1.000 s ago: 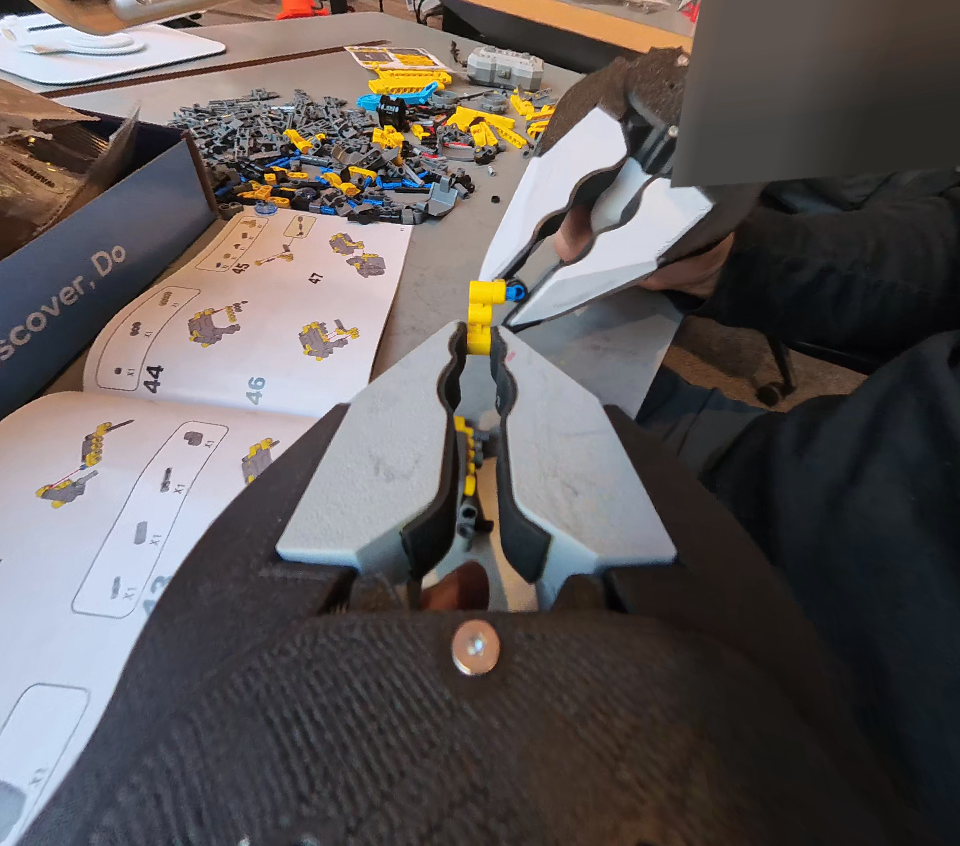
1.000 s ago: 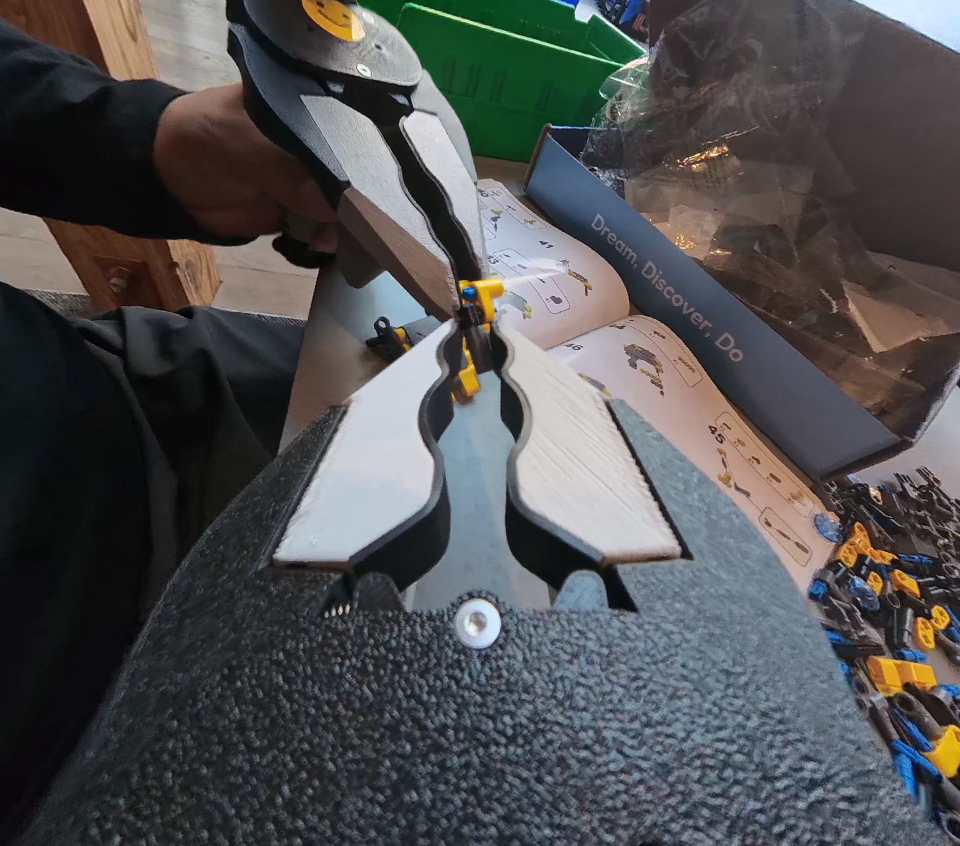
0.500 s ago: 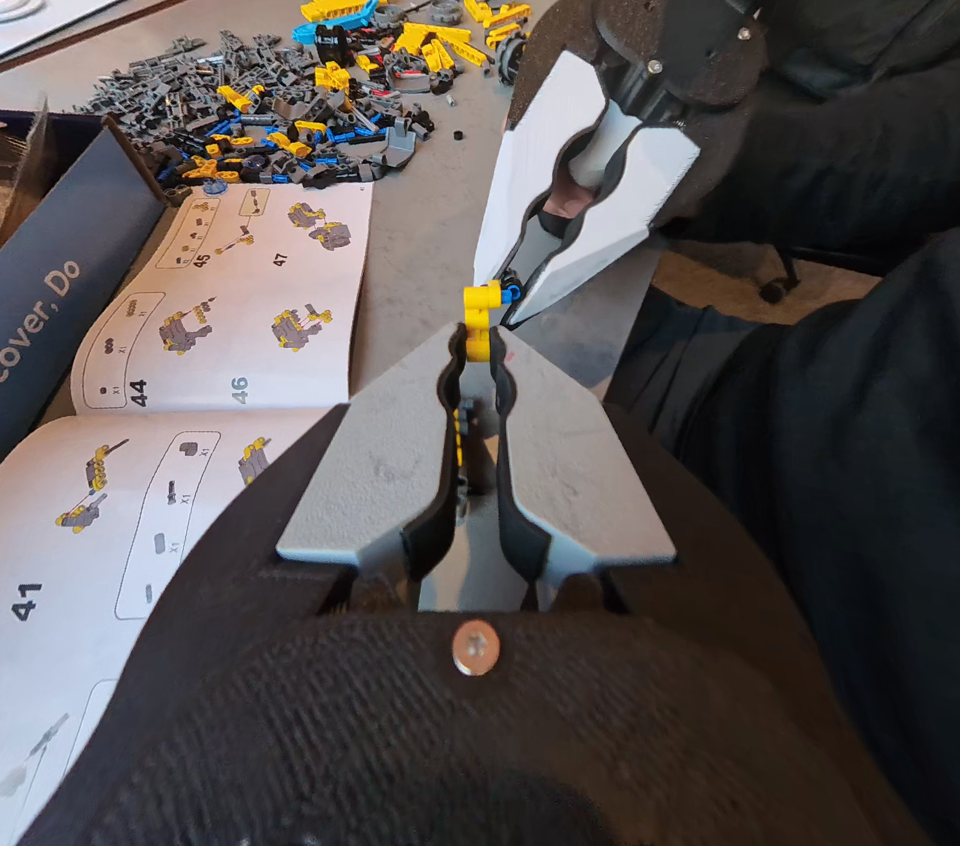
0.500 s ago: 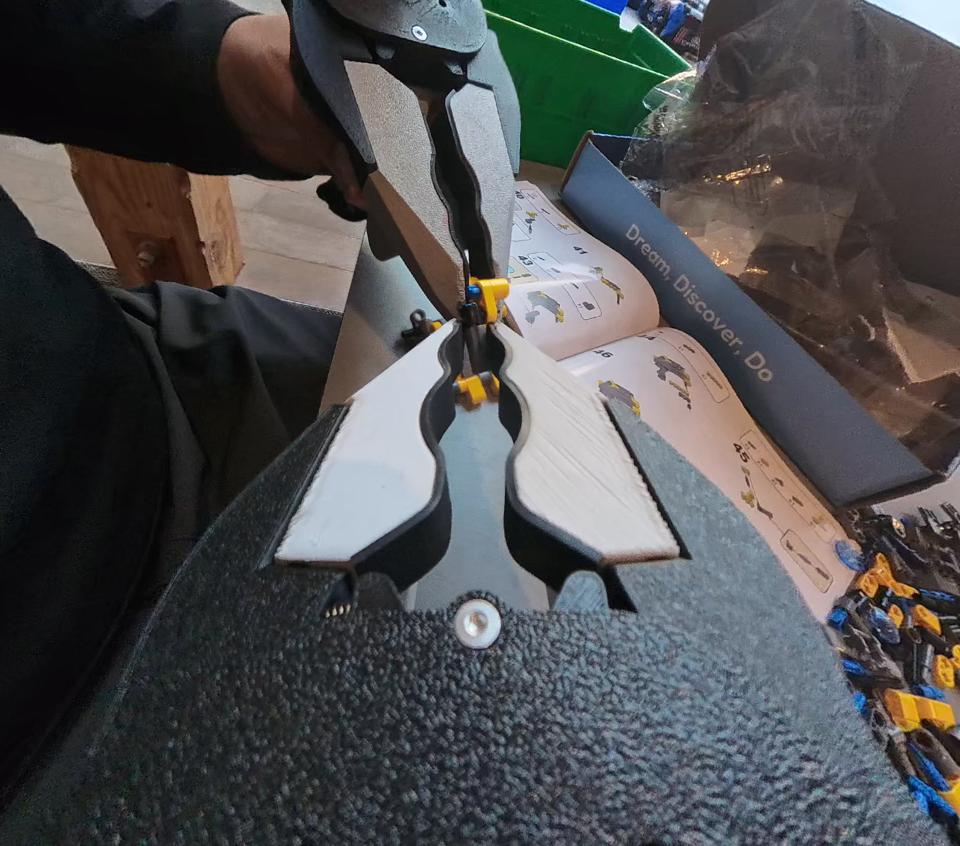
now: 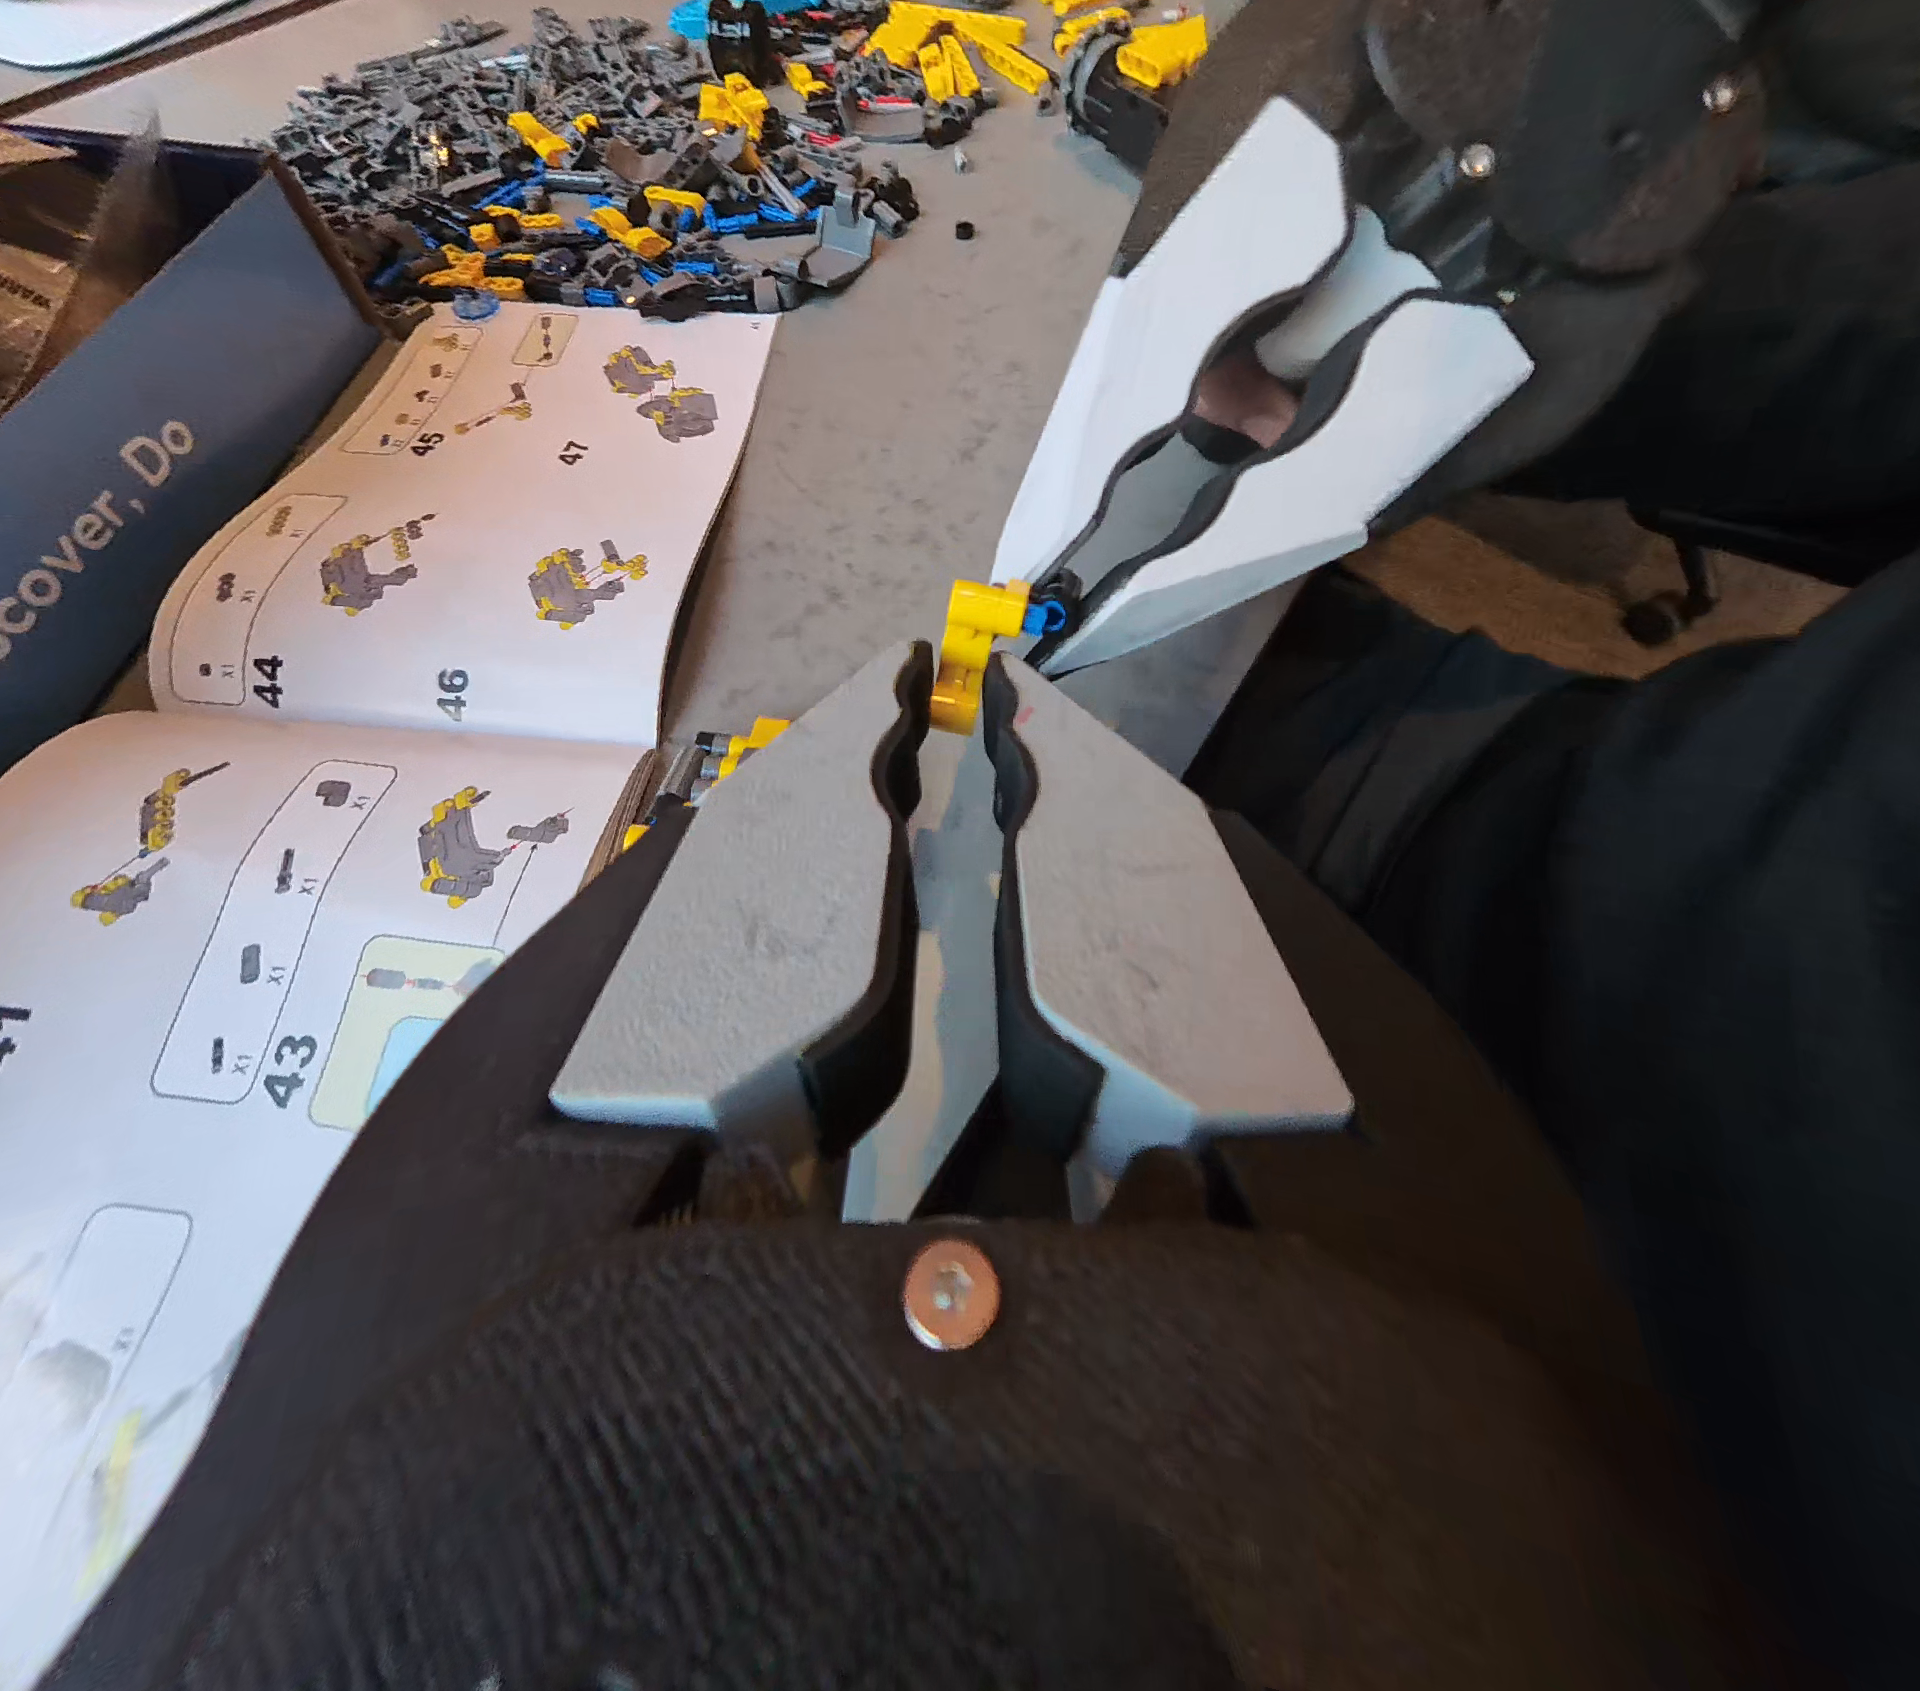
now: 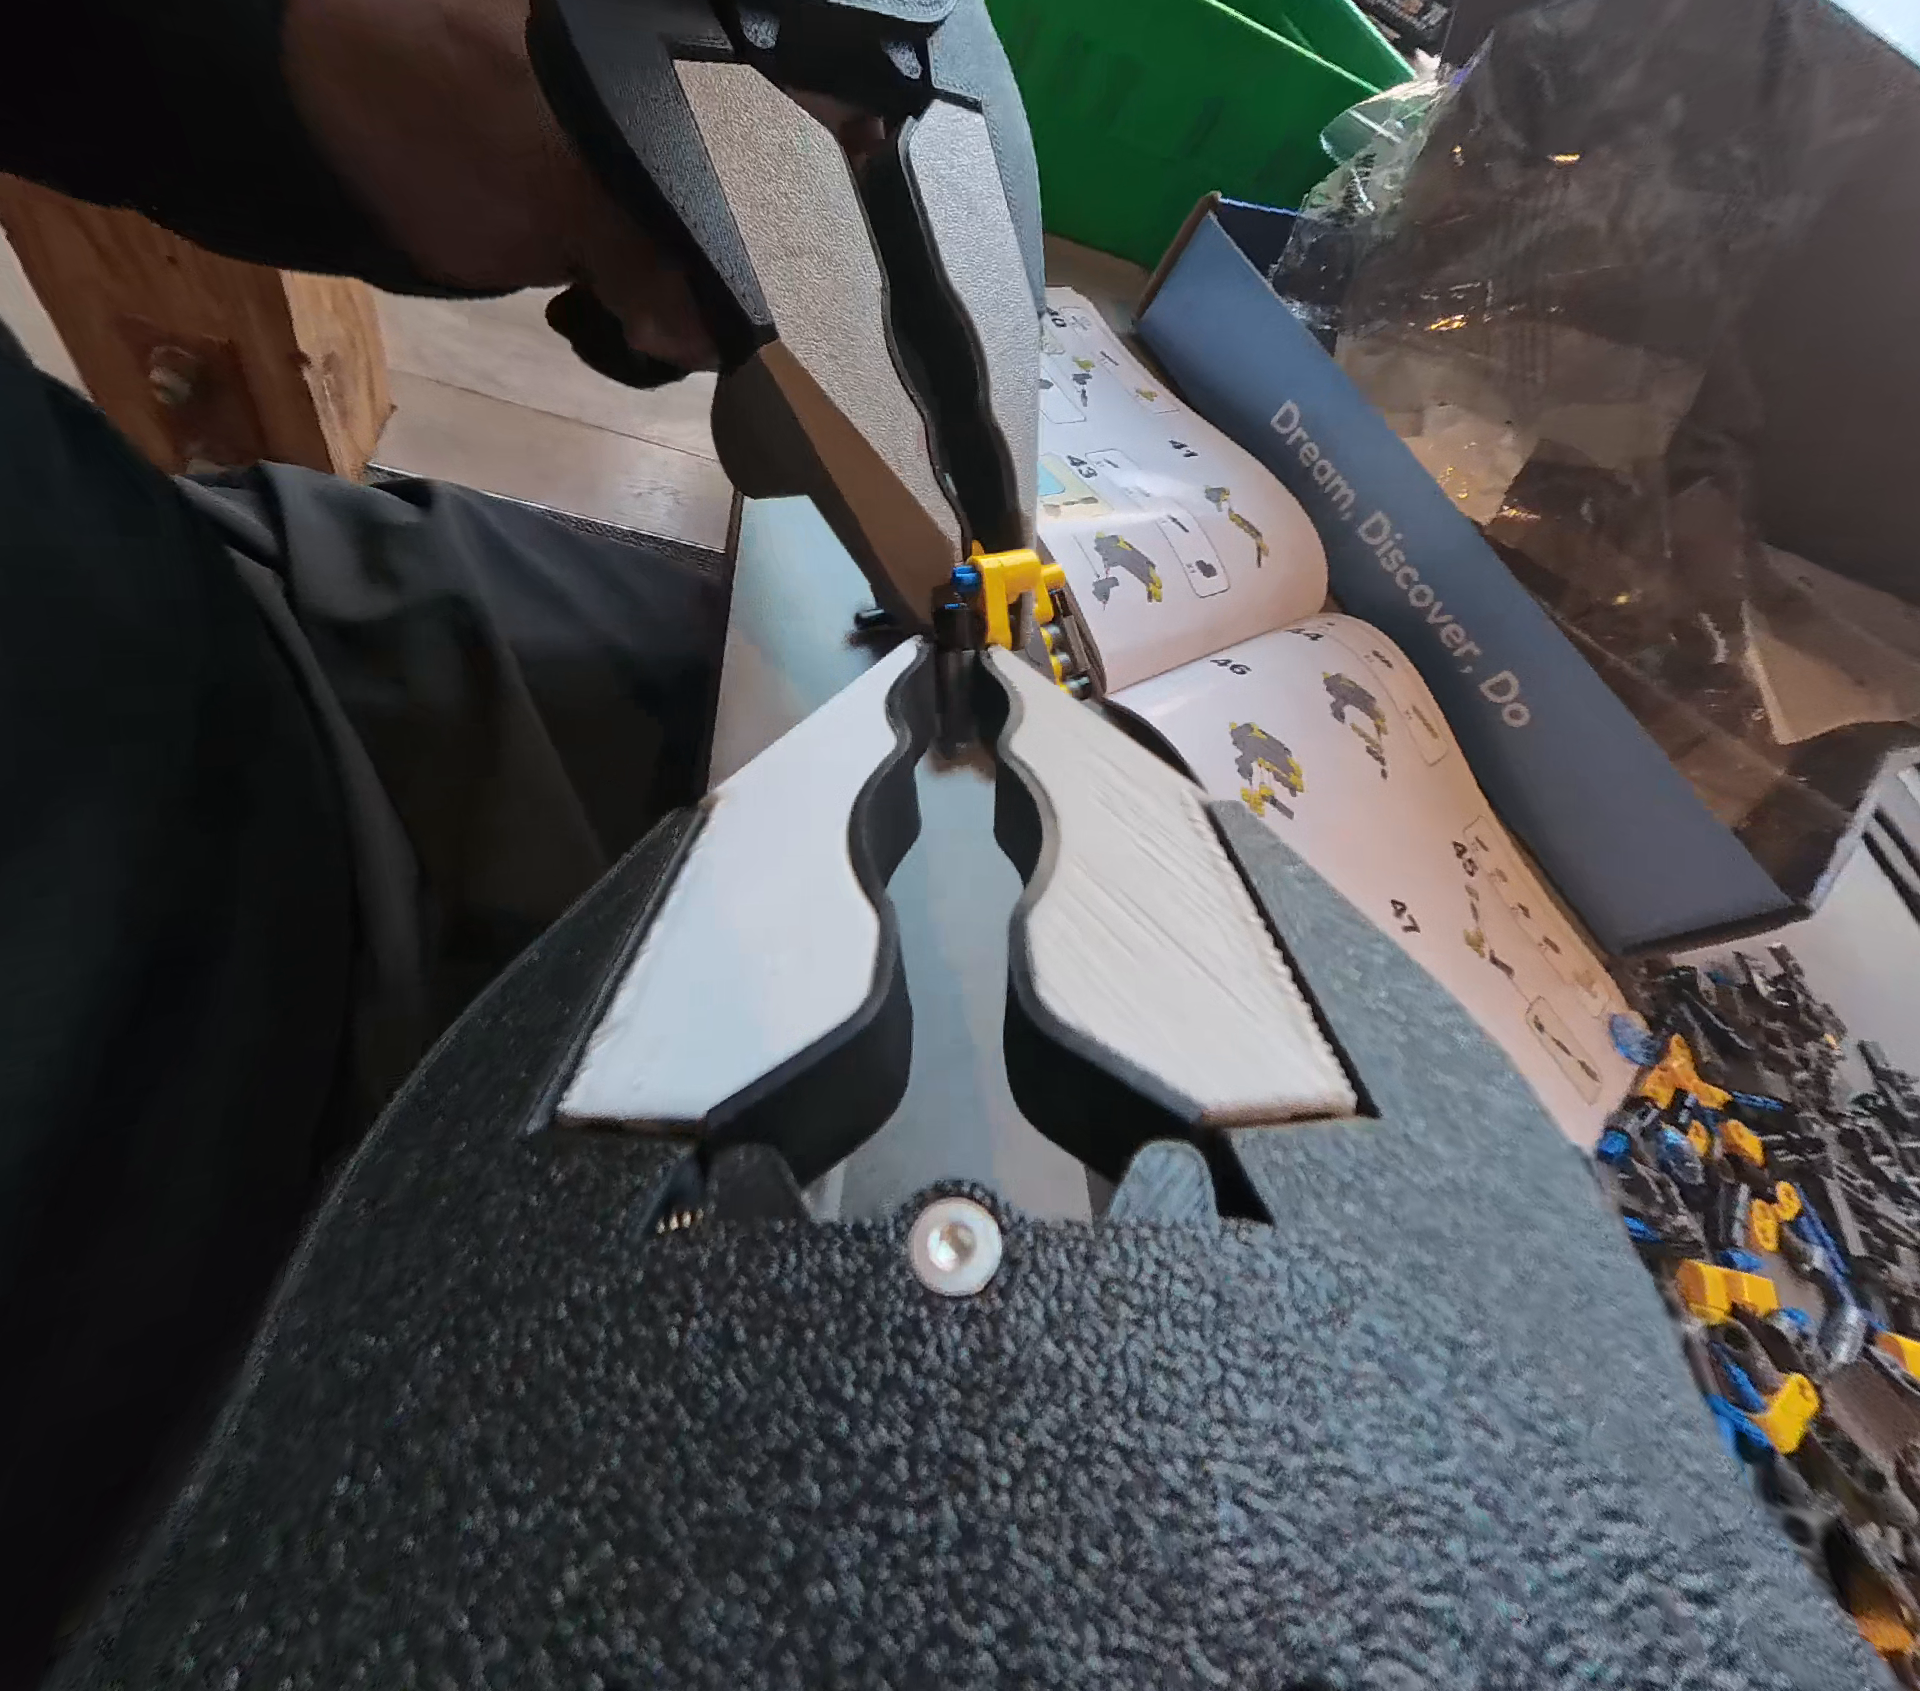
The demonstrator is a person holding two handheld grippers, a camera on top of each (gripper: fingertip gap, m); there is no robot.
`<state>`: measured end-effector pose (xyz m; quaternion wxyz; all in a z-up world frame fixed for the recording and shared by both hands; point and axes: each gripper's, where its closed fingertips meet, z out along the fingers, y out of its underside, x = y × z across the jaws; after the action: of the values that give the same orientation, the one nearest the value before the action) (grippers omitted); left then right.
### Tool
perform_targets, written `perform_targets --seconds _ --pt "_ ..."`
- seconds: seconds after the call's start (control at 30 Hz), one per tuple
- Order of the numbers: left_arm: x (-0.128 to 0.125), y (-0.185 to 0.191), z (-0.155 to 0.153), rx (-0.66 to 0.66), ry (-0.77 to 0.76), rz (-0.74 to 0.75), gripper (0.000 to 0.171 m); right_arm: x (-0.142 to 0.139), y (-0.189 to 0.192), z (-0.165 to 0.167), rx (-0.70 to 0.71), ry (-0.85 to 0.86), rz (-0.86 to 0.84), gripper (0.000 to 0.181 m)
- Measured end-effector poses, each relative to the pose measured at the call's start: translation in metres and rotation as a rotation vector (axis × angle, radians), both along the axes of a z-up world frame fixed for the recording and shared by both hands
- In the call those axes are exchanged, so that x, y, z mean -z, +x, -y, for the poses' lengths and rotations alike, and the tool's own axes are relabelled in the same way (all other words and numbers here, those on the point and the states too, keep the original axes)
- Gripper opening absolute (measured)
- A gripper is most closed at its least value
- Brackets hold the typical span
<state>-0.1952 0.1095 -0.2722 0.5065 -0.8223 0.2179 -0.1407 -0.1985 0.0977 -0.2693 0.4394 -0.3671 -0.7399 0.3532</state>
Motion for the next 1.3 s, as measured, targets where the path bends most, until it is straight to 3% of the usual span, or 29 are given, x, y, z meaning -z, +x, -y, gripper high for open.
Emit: perform_targets --seconds 0.1,0.17,0.2,0.23,0.27,0.37,0.6,0.9,1.3 --pt "-0.001 0.005 0.001 -0.018 -0.008 0.062 0.006 0.0 0.008 0.006 -0.063 0.045 0.015 0.004" --pt "-0.009 -0.057 -0.011 -0.311 0.119 -0.055 0.005 0.012 0.027 0.042 -0.262 -0.025 0.11 0.004" --pt "-0.018 -0.067 -0.009 -0.296 0.114 0.024 0.005 0.024 0.031 0.046 -0.267 0.038 0.146 0.004" --pt "-0.029 -0.057 -0.005 -0.181 0.084 0.144 0.005 0.033 0.027 0.032 -0.193 0.166 0.14 0.005" --pt "-0.033 -0.049 -0.003 -0.129 0.082 0.15 0.005 0.032 0.022 0.012 -0.111 0.242 0.107 0.005" --pt "-0.013 -0.025 -0.005 -0.057 0.045 -0.036 0.005 0.014 0.015 -0.017 -0.036 0.135 0.053 0.005" --pt "0.007 -0.008 -0.016 -0.025 0.037 -0.101 0.005 0.001 0.016 -0.042 0.01 0.146 0.03 0.005" --pt "0.007 0.007 -0.019 -0.008 0.03 -0.058 0.005 0.04 0.03 -0.057 -0.009 0.069 0.294 0.012" --pt "0.015 0.003 -0.011 -0.015 0.019 -0.055 0.005 0.048 0.028 -0.057 -0.012 0.035 0.328 0.017"
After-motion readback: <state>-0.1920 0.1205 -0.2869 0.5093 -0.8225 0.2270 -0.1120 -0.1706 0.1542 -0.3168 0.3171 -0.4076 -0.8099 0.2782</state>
